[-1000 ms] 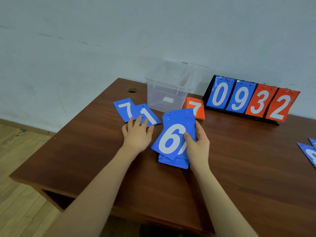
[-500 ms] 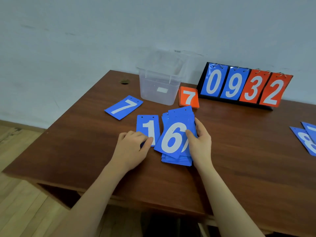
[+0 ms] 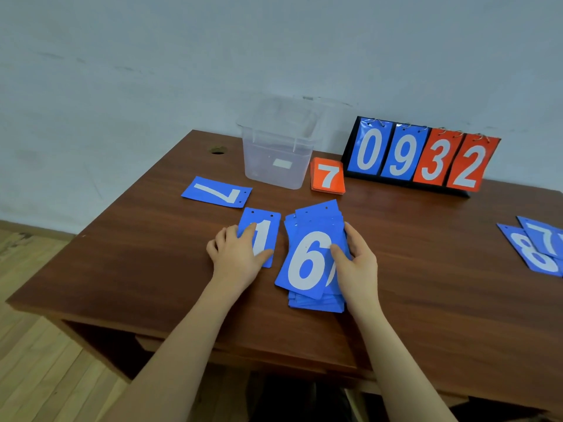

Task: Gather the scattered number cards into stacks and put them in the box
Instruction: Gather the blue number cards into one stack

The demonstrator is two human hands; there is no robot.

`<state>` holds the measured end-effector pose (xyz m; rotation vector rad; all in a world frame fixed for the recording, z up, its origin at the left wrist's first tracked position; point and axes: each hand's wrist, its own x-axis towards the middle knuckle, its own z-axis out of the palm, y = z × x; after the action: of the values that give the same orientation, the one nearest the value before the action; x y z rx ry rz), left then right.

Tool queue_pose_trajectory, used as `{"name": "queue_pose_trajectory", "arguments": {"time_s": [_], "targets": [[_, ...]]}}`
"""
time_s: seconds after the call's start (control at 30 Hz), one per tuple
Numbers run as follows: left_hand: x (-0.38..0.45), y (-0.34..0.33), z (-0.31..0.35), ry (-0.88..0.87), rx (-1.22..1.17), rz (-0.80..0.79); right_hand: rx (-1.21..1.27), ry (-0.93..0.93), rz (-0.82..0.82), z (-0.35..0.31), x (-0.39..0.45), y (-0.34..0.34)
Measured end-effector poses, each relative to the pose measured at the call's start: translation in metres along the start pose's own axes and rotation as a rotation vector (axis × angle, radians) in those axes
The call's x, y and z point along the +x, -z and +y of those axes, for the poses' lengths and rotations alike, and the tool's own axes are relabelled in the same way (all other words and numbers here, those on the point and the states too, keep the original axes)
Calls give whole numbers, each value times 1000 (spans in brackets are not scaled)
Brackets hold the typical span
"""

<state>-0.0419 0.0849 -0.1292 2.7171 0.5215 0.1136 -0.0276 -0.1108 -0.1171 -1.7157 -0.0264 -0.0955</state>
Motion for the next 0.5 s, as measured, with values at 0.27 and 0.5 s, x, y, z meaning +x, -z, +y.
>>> {"name": "queue_pose_trajectory", "arguments": {"time_s": [0.27,0.5], "targets": [[-18,14,-7,-150,-586,246,17,-5,-3,-2,-3,-8],[-40,42,3,-273,-855,426,81,-19,10,-1,-7,-16]]}}
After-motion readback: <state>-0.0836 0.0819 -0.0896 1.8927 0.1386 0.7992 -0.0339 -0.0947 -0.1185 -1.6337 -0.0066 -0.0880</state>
